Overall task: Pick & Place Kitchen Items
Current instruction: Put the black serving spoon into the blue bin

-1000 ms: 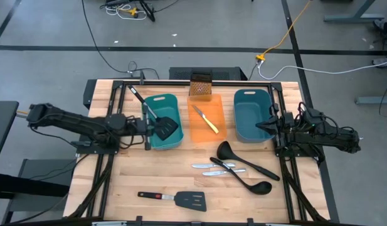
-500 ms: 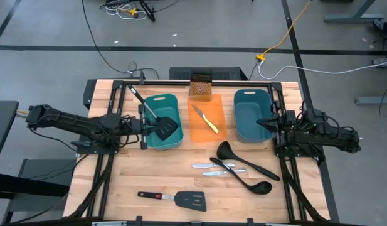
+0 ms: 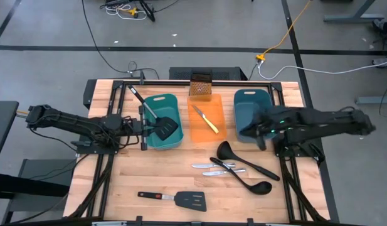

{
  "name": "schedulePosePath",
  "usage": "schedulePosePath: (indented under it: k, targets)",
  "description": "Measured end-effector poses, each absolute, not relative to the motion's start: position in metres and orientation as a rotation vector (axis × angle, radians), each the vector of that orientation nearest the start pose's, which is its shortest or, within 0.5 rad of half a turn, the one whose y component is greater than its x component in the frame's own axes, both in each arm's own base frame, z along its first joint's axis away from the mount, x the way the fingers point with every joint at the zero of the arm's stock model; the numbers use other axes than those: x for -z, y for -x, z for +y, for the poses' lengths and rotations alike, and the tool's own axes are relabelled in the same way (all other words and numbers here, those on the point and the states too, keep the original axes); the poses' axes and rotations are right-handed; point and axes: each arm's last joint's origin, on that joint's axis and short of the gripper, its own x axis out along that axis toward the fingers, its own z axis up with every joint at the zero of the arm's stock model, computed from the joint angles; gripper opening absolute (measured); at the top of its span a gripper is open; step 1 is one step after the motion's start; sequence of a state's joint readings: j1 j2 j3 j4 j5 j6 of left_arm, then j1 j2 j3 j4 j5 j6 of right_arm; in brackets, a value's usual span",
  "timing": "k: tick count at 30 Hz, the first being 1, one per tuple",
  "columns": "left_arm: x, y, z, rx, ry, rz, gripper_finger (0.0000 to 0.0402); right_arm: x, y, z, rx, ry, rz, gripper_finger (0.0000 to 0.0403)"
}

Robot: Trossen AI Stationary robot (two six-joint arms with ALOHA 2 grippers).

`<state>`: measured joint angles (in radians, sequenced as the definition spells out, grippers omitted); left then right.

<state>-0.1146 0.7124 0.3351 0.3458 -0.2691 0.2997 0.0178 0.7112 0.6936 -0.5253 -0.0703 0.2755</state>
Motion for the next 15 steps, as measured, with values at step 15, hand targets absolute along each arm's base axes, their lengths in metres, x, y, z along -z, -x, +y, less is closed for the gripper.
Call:
schedulePosePath:
  k: [15]
  targets:
    - [-0.236,-0.165,-0.011,-0.164,-0.324,0.081,0.0016,-0.26,-0.241,0.09,-0.046,-0.365,1.066,0.017]
